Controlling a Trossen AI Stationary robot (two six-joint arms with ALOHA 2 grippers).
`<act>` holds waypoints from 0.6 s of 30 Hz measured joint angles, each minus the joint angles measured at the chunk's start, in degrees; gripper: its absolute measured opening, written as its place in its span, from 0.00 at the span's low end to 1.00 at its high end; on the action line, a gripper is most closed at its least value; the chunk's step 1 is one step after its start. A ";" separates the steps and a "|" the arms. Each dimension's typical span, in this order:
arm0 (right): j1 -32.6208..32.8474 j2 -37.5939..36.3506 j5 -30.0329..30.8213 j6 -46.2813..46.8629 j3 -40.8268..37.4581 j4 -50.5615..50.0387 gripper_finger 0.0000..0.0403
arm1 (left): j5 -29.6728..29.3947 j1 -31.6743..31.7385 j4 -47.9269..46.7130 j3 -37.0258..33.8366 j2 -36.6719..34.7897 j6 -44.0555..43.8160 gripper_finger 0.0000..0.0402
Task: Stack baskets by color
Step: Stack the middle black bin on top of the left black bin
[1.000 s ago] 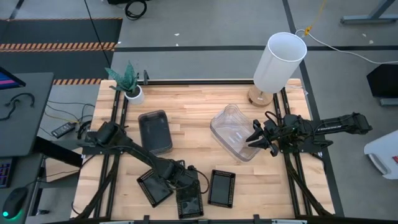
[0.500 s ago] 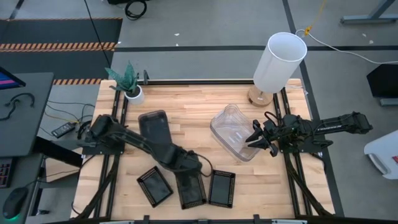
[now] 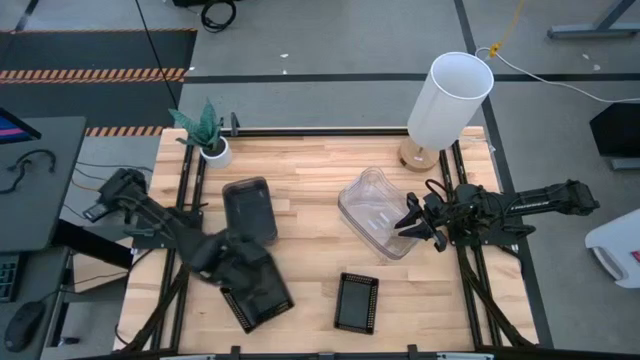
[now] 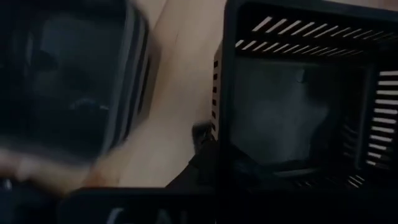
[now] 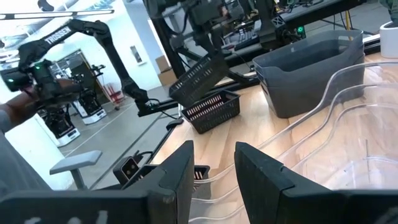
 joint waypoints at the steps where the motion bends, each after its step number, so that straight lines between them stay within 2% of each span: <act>1: 0.00 -0.02 0.02 0.01 -0.01 0.11 0.30 | -0.10 -0.98 -0.12 -1.44 -0.81 -2.01 0.01; 8: -0.02 0.00 0.00 0.00 -0.01 0.34 0.30 | 2.57 -5.39 0.32 -6.91 -2.34 -8.72 0.01; 11: -0.01 -0.01 0.02 0.01 0.00 0.36 0.30 | 5.11 -5.68 3.28 -8.39 -2.34 -10.06 0.01; 18: 0.00 -0.02 0.02 0.01 -0.01 0.36 0.30 | 5.52 -5.60 9.82 -13.37 -2.34 -11.19 0.02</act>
